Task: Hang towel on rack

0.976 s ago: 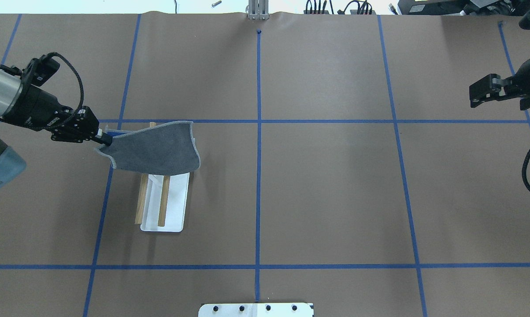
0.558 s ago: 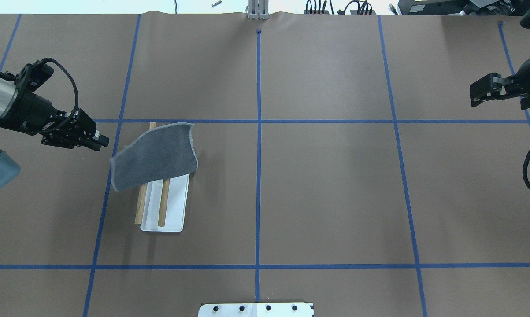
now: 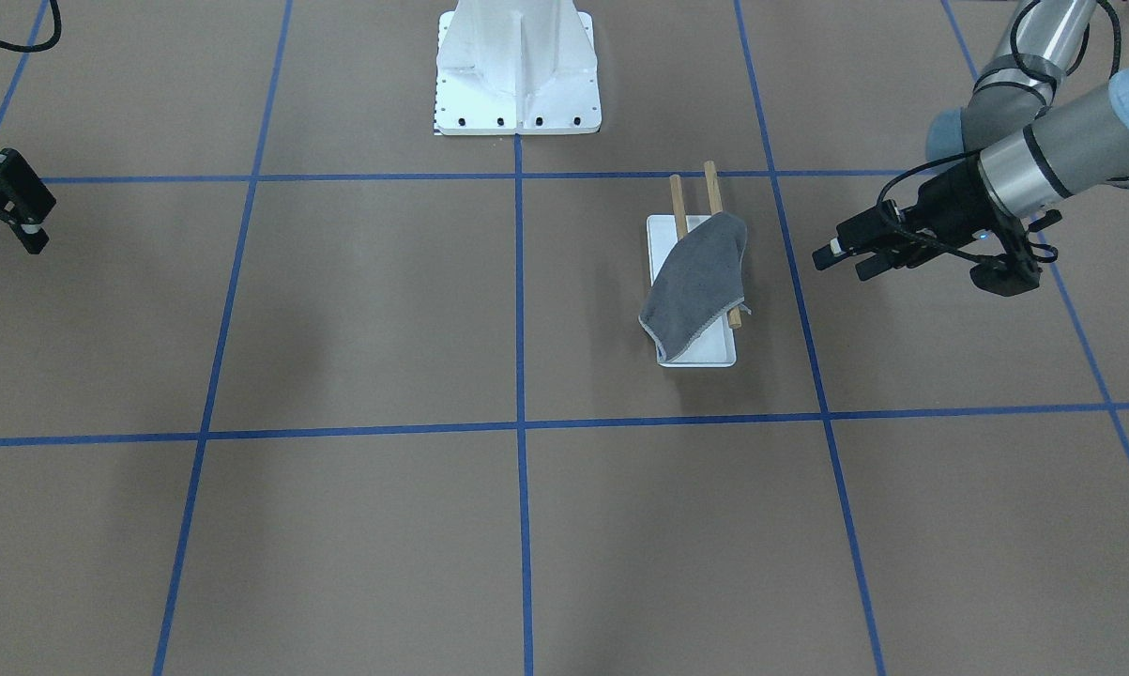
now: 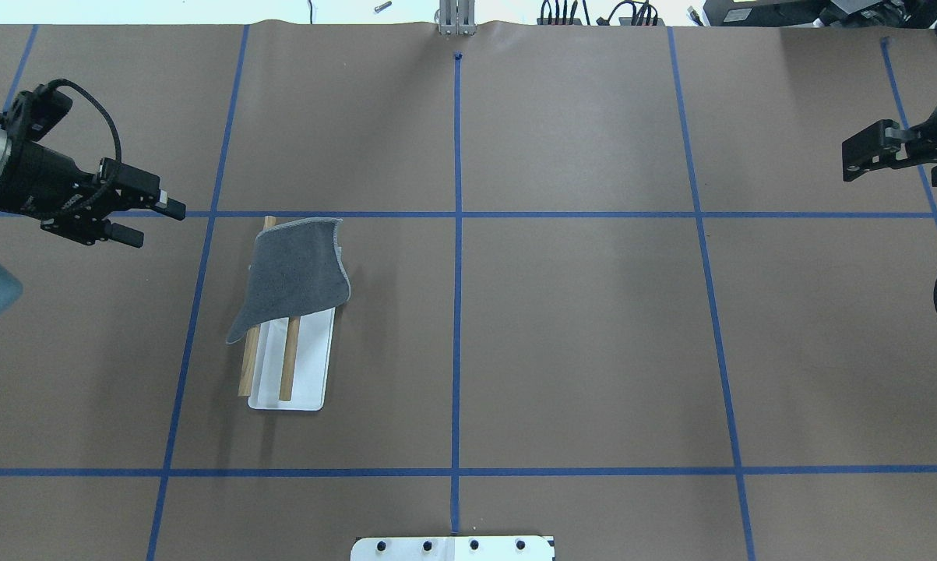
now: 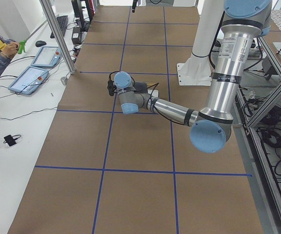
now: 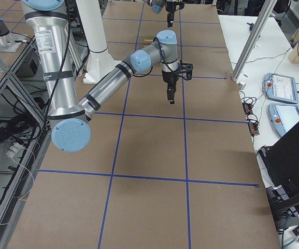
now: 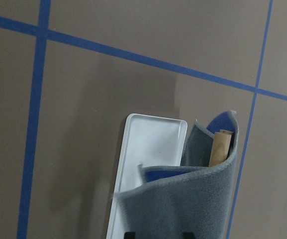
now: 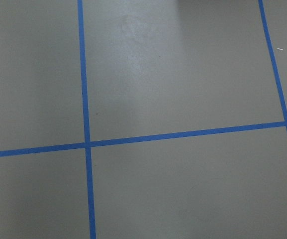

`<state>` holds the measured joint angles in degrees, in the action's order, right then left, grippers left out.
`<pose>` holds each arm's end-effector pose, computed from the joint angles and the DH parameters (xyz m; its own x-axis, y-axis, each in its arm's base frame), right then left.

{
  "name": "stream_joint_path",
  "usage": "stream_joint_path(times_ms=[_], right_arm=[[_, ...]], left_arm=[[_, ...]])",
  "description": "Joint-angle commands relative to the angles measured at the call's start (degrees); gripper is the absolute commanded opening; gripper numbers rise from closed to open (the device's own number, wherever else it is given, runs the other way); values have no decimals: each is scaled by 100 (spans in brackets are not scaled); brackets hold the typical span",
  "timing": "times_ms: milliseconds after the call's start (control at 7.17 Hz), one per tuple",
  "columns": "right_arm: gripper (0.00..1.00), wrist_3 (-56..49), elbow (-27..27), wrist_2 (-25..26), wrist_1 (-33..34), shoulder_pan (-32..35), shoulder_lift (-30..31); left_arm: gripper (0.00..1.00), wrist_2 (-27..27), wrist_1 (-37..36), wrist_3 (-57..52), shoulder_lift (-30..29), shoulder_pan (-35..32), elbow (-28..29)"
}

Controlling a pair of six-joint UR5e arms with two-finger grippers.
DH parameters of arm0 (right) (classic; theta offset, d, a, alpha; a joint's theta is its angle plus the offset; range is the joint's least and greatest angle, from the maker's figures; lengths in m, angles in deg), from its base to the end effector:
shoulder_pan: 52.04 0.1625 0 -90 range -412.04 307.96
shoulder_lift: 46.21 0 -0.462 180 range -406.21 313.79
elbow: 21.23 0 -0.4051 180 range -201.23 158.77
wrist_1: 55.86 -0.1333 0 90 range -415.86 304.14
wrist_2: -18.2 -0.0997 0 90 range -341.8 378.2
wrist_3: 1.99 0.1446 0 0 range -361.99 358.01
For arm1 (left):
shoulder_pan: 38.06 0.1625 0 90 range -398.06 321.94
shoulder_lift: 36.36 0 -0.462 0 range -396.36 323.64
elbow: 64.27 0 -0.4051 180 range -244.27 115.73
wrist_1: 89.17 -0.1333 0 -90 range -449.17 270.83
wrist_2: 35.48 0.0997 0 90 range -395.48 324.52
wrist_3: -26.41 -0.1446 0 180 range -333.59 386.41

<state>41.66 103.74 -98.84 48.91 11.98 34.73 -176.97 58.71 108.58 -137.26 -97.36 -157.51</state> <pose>-0.1644 -0.4916 0.4008 0.7727 0.1145 0.6244 -0.2090 0.9747 0.0799 0.2873 -0.5233 0.4502 0.1773 -0.1325 -0.9752 0.1325 0.9851 -0.1097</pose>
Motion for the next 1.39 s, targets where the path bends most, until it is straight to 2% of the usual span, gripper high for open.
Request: stream_joint_path(times_ms=[0,139,279,558,697,836,976,1115,1255], right_arm=[[100,-627,-244,-195,-1,312,0],[100,-926,-341,-222,-1,487,17],[100,-1260,-464,-266,17,672,35],[100,-1787,-753,-423,25,1006,87],[100,-2269,-1042,-694,-9,1225,175],[100,-2561,-1228,-723,-10,1340,184],[100,-2616,-1247,-802,-10,1359,254],[100,-2747,-1247,-950,-18,1359,438],[100,-2940,-1247,-1013,-18,1394,570]], left_arm=[[99,1546,13,-251,296,-309,-229],[99,1997,-31,-1019,551,-536,-239],[99,2132,-266,-2262,745,-991,-160],[99,2143,-1563,-5109,1044,-1722,-230],[99,2143,-2187,-6228,1107,-2012,-265],[99,1977,-3220,-6639,1090,-2137,-544],[99,1706,-4561,-6669,1072,-2121,-1147],[99,1364,-5245,-6669,1107,-2129,-1614],[99,1212,-5443,-6678,1107,-2130,-1679]])
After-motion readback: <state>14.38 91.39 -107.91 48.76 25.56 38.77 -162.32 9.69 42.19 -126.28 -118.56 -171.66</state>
